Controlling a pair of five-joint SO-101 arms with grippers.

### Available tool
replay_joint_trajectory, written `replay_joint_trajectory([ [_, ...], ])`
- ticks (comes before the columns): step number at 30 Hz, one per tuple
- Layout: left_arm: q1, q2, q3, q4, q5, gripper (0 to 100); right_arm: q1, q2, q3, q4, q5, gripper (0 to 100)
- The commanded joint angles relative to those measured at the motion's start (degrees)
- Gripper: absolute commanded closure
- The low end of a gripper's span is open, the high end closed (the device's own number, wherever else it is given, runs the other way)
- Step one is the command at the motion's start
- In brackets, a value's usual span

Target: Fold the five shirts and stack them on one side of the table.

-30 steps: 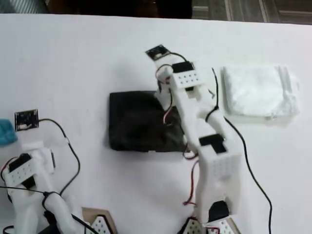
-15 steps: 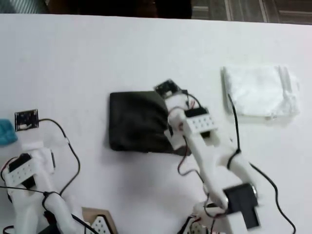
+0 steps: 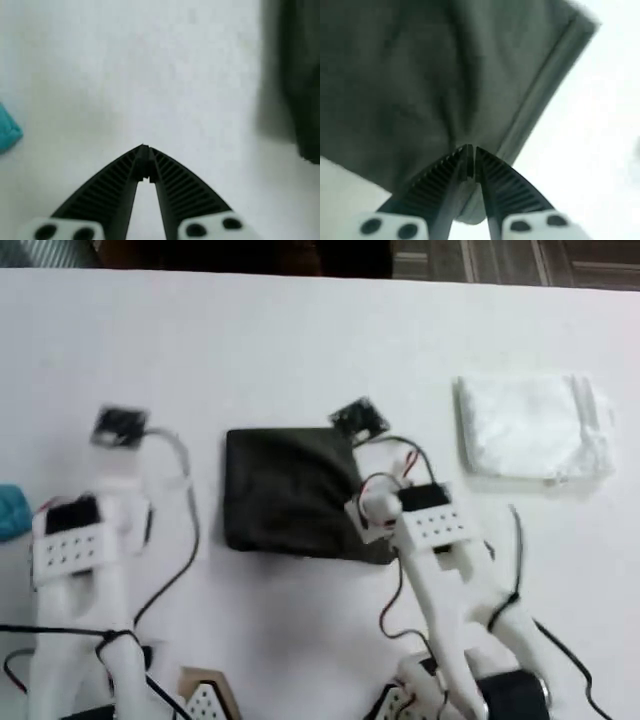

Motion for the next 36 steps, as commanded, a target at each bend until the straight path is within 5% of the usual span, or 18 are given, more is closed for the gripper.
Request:
replay_joint_trajectory([
  [1,11.60,-0.97,-7.34,4.22,0.70,97,2.86,-4.44,-2.73,-5.49,-0.18,97.8],
  [11,29.10,-0.97,-4.35,1.32,0.79,97,5.85,20.88,-13.54,-11.82,-7.91,97.8],
  [18,29.71,-0.97,2.42,-3.25,0.18,97,4.35,33.54,-19.87,-12.18,-8.00,97.8],
  [24,29.71,-0.97,10.95,-13.19,0.18,97,4.35,34.24,-20.57,-12.00,-8.00,97.8],
  [31,29.01,-0.88,11.91,-14.68,0.18,97,4.35,34.51,-20.66,-12.26,-8.00,97.8],
  [36,25.76,-0.88,17.71,-15.91,-6.86,97,3.56,34.51,-20.57,-12.97,-7.91,97.8],
])
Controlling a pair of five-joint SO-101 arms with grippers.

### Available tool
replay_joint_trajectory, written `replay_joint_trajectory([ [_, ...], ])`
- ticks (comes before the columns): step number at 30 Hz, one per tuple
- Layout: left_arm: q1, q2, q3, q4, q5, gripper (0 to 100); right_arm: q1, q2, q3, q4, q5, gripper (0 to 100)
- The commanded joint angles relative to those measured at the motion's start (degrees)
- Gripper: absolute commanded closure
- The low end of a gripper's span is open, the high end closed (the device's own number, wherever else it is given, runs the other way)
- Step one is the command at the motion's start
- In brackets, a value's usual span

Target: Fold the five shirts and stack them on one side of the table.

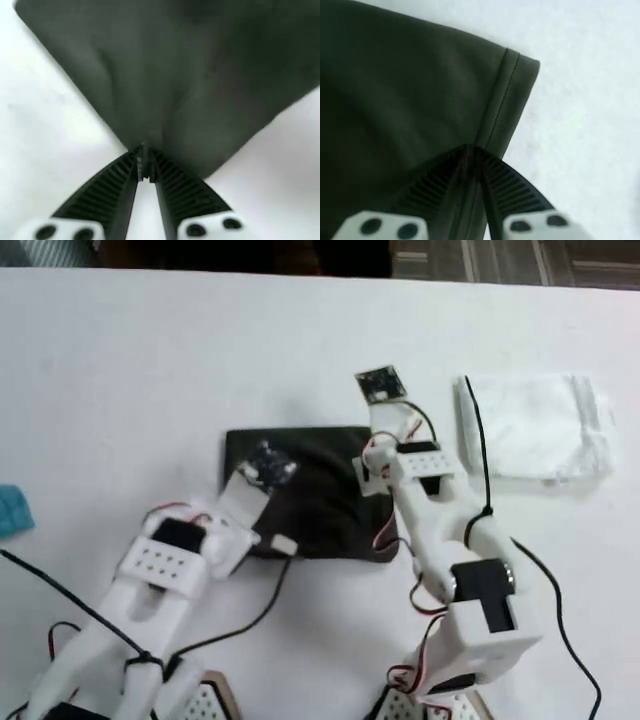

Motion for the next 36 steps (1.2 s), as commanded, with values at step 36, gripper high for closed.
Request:
replay_joint_trajectory([
  [36,8.44,-0.97,-1.36,-2.90,13.54,97,-0.04,-0.04,-1.93,-2.24,-4.66,97.8],
])
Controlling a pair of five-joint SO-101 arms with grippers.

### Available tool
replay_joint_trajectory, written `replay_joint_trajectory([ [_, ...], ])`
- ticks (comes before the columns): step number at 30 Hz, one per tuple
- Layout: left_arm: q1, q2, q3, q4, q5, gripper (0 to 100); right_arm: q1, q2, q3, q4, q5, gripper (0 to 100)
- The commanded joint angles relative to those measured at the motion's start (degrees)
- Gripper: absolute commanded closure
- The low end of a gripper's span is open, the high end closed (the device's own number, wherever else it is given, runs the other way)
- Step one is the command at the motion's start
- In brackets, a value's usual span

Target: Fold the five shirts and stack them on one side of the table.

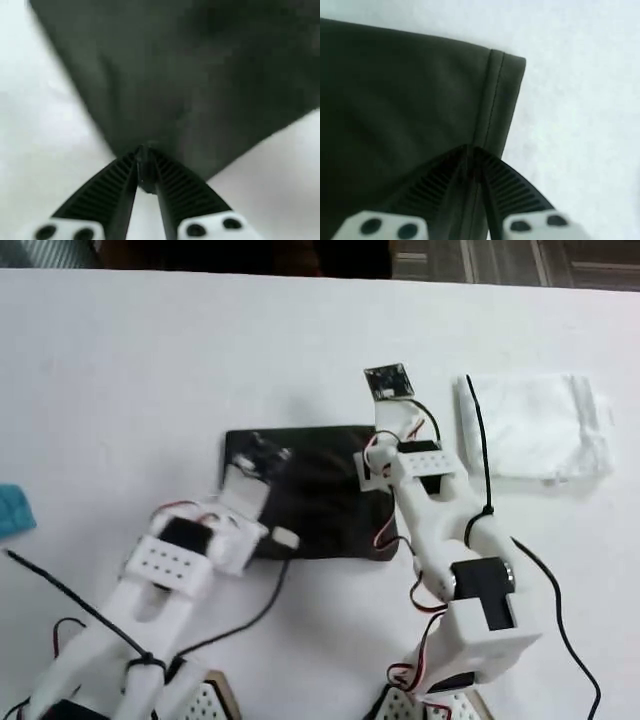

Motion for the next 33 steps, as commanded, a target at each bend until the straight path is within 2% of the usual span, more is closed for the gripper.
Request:
replay_joint_trajectory([
  [1,2.37,-0.88,1.01,-2.02,0.26,97,-0.57,-0.22,-1.58,-1.19,-0.18,97.8],
  [8,2.11,-0.88,7.52,-6.24,0.18,97,-0.75,-0.22,-1.58,-1.19,-0.18,97.8],
  [16,-5.80,-0.88,7.16,-6.86,0.18,97,-1.10,-0.22,-1.58,-1.19,-0.18,97.8],
  [22,-5.98,-1.23,5.05,-6.24,0.44,97,-0.66,-1.45,-1.32,-0.31,-0.18,97.8],
  [26,-5.98,-1.32,-2.51,-0.62,0.44,97,-0.66,-8.66,0.35,4.09,-0.62,97.8],
  [30,-6.07,-1.05,-12.26,4.66,0.44,97,-0.92,-21.93,8.97,3.12,-0.26,97.8],
  [33,-6.51,-0.79,-13.76,-0.70,0.26,97,-1.10,-32.66,13.80,2.86,-0.18,97.8],
])
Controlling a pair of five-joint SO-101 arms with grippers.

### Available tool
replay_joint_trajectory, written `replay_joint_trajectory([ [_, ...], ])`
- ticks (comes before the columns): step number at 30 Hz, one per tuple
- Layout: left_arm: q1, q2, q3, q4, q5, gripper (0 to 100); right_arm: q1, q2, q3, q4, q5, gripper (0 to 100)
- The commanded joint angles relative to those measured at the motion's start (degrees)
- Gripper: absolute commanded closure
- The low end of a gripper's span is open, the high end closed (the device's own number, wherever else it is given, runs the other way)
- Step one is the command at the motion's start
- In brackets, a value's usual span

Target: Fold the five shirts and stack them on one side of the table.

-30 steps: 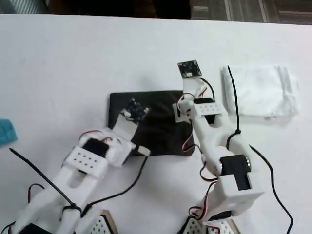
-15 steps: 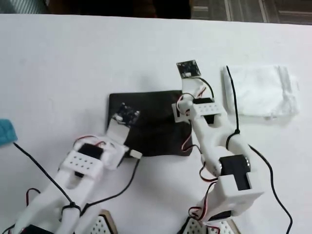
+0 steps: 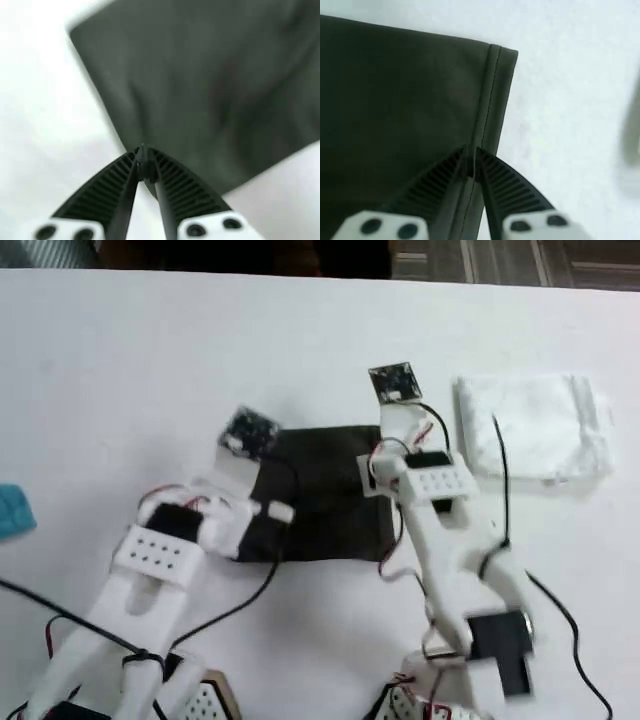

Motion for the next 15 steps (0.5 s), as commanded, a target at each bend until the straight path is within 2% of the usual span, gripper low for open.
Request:
replay_joint_trajectory([
  [1,-0.62,-0.35,-2.77,-7.47,0.26,97,-0.66,-14.99,3.60,0.13,0.09,97.8],
  [4,-0.62,5.01,-2.07,-16.97,0.53,97,-0.31,-22.46,7.74,3.82,1.23,97.8],
  [7,-0.62,15.74,-7.08,-20.48,0.88,97,-0.75,-25.63,11.87,8.04,2.11,97.8],
  [10,-1.67,29.10,-17.10,-18.81,5.80,97,-0.84,-25.45,14.07,9.54,7.56,97.8],
  [15,-3.08,46.07,-35.12,-7.56,9.67,97,-0.92,-26.51,15.65,13.49,10.29,97.8],
])
